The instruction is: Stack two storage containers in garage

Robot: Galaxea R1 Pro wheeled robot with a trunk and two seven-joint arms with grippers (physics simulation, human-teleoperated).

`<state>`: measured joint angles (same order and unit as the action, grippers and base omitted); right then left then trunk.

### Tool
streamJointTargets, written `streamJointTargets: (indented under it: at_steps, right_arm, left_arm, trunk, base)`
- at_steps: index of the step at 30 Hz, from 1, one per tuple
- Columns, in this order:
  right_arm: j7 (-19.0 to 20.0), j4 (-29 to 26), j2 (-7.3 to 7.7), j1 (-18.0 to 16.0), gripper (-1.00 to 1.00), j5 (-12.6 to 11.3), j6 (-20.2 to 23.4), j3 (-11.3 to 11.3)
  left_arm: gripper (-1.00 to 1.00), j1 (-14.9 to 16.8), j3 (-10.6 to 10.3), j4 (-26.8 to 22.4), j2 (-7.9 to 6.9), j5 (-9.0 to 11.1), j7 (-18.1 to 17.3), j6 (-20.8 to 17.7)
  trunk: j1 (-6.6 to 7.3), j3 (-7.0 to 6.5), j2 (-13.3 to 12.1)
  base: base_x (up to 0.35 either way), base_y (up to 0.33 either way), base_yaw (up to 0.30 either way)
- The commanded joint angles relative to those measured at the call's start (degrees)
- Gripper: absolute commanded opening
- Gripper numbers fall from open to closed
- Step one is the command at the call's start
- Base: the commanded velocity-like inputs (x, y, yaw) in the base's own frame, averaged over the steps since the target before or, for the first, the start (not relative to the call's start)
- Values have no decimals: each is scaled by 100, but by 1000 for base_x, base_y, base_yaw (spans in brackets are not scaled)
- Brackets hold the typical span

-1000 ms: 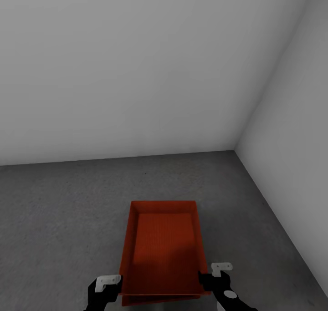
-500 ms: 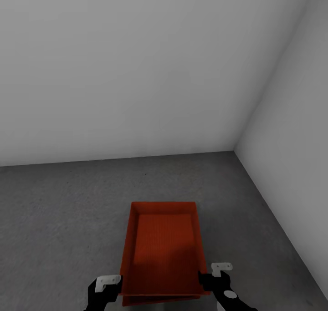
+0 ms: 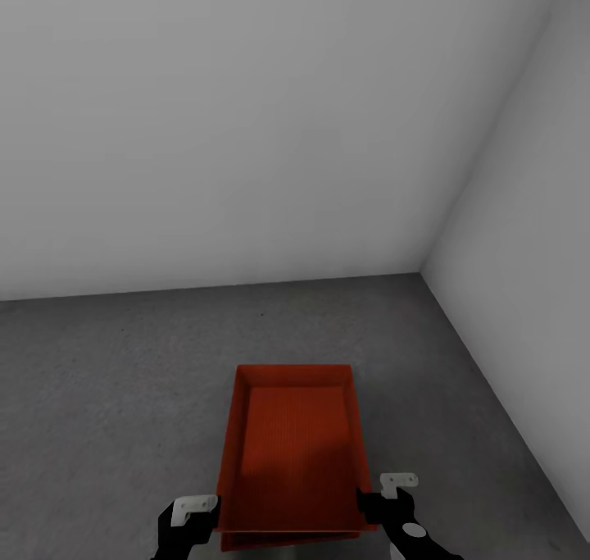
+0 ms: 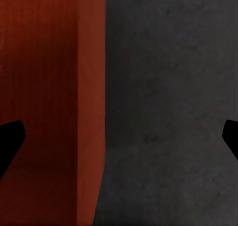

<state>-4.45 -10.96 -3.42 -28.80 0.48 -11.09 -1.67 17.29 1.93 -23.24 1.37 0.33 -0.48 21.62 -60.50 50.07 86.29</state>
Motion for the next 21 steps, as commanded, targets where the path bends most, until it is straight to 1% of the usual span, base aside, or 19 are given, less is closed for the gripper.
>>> streamJointTargets:
  at_steps: [1,14,21]
  right_arm:
    - [-29,6,-1,-3,100,5,-17,-18]
    - [-29,6,-1,-3,100,5,-23,-18]
    - [-29,6,-1,-3,100,5,-18,-18]
  left_arm:
    - [100,2,19,4,4,2,-5,17]
    - [100,2,19,4,4,2,-5,17]
    - [100,2,22,4,4,2,-5,17]
  trunk:
    - [23,-15,-40]
    - [309,-249,-561]
    - [309,-249,-561]
  base:
    - [0,0,0]
    - [0,0,0]
    - [0,0,0]
